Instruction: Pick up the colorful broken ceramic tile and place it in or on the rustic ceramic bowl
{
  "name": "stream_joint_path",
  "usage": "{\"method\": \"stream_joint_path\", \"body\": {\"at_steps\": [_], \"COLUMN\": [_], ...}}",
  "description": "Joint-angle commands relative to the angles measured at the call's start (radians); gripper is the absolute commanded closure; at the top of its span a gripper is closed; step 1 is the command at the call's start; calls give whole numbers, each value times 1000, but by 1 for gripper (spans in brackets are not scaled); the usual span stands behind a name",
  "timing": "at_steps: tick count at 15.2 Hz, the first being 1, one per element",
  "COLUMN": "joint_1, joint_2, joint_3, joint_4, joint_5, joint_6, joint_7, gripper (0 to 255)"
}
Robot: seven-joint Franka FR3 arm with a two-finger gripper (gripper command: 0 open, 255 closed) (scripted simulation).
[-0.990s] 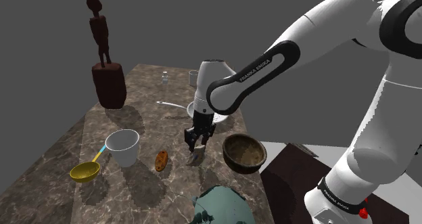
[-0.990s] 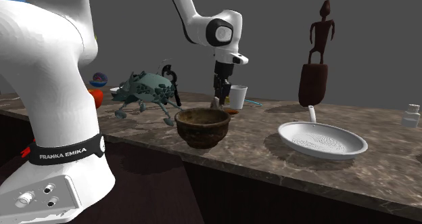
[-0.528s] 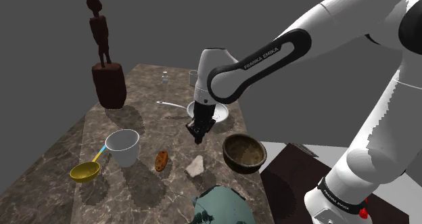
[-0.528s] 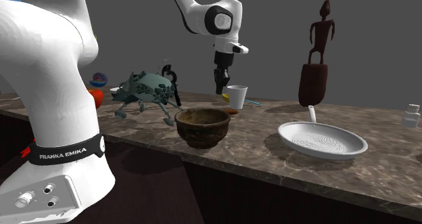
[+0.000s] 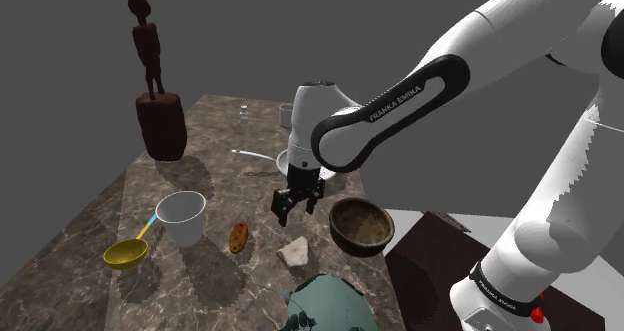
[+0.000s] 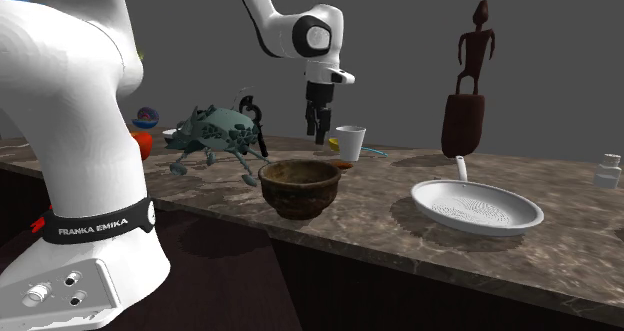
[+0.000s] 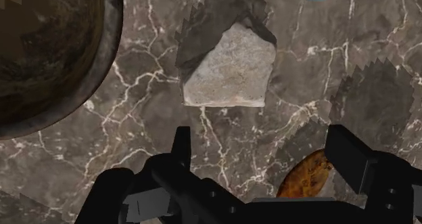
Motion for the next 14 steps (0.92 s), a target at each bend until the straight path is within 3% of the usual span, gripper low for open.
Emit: {"method": "stream_joint_path", "body": {"at_steps": [1,6,14], "joint_1": [30,128,174], "joint_2": [25,100,209], "joint_3": [10,-4,-67], "joint_4": [-38,-103,-103], "joint_5": [-65,-265,-382], "joint_6": [54,150,240], "joint_7": [89,344,427], "gripper": [0,0,0]}}
